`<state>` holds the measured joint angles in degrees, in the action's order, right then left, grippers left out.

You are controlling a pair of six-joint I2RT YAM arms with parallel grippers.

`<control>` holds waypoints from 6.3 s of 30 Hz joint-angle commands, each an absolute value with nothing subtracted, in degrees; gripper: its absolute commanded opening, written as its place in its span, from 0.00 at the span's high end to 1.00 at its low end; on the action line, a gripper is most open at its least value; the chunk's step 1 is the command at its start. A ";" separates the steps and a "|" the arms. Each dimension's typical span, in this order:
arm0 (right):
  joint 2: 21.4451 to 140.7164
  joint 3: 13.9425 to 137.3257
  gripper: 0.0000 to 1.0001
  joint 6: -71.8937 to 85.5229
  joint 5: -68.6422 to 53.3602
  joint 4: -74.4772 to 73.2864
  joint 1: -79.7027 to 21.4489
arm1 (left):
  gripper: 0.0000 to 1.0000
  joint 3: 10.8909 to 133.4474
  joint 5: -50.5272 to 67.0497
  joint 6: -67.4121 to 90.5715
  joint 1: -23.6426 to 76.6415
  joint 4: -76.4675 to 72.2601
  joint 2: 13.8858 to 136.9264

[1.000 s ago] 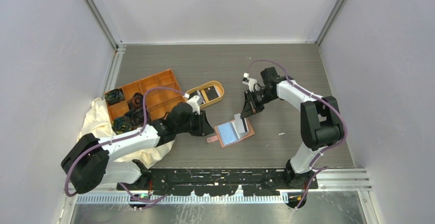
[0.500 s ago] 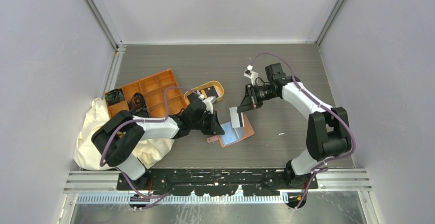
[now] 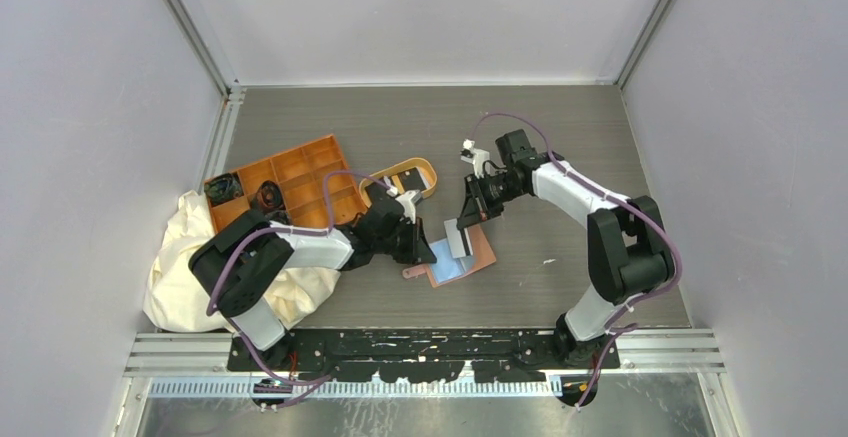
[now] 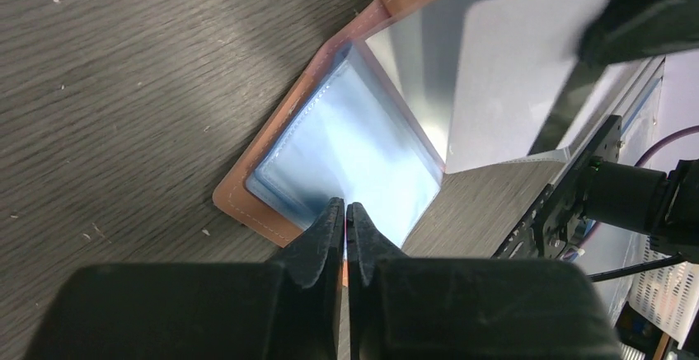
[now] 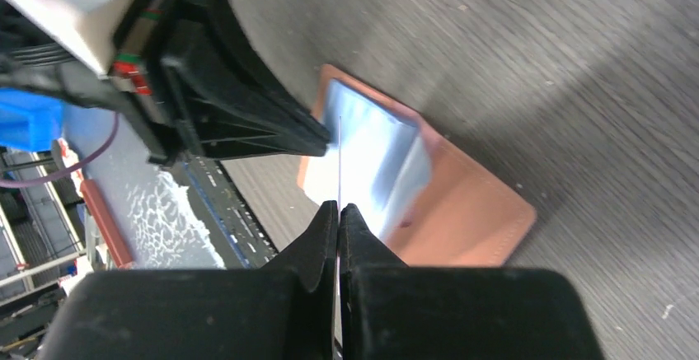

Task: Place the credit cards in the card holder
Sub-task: Insert the credit card into the card holder.

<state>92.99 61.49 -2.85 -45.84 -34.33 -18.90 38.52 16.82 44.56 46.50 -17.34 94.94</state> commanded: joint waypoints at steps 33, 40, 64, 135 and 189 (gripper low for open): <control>104.82 62.16 0.99 -2.11 -51.65 -35.65 -13.00 | 0.96 37.16 14.78 42.19 46.73 -18.11 94.67; 105.63 60.95 0.99 -0.16 -52.04 -34.25 -12.96 | 0.96 37.48 14.73 42.10 46.67 -17.77 94.64; 106.58 56.07 0.99 3.51 -57.41 -31.36 -11.31 | 0.96 38.38 14.79 41.82 45.91 -16.86 95.60; 109.95 59.67 0.83 6.42 -54.23 -29.69 -16.69 | 0.87 61.57 -10.39 35.69 65.55 -0.18 98.53; 103.23 63.72 0.57 -4.83 -50.85 -38.95 -16.60 | 0.74 45.48 -13.39 28.63 61.66 0.29 80.89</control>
